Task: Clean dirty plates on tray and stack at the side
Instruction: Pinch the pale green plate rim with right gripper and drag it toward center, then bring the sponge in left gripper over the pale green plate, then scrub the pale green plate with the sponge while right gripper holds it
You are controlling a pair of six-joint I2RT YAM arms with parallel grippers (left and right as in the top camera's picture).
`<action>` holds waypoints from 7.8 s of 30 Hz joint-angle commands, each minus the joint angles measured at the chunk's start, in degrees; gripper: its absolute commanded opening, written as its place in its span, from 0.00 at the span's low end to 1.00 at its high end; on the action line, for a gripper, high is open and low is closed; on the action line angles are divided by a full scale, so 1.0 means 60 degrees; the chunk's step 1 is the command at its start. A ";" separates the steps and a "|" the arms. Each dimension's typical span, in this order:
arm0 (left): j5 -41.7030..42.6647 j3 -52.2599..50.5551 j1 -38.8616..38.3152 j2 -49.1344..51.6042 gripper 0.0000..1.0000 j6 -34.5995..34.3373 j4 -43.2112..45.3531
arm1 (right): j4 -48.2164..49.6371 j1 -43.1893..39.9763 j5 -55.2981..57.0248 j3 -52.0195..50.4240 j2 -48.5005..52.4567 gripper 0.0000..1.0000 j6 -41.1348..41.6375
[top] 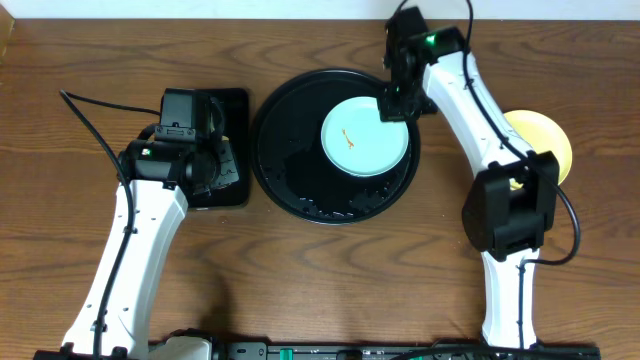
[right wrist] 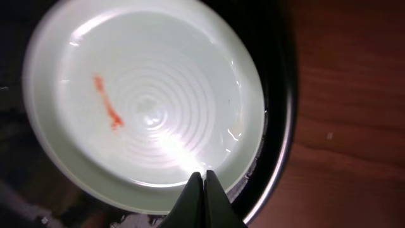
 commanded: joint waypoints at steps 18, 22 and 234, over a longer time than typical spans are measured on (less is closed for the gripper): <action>-0.0040 -0.0244 0.0040 0.0036 0.08 -0.0076 0.0000 | 0.2732 -0.0160 0.0426 -0.2102 0.0127 0.26 -0.1803; -0.0044 -0.0528 0.0040 0.0040 0.08 -0.0076 0.0233 | 0.3020 -0.0226 -0.0342 -0.2098 0.0124 0.27 -0.2586; -0.0783 0.2922 -0.4462 0.7522 0.08 -0.1249 0.3501 | 0.6087 0.0113 0.0514 -0.6233 -0.1927 0.01 -0.1151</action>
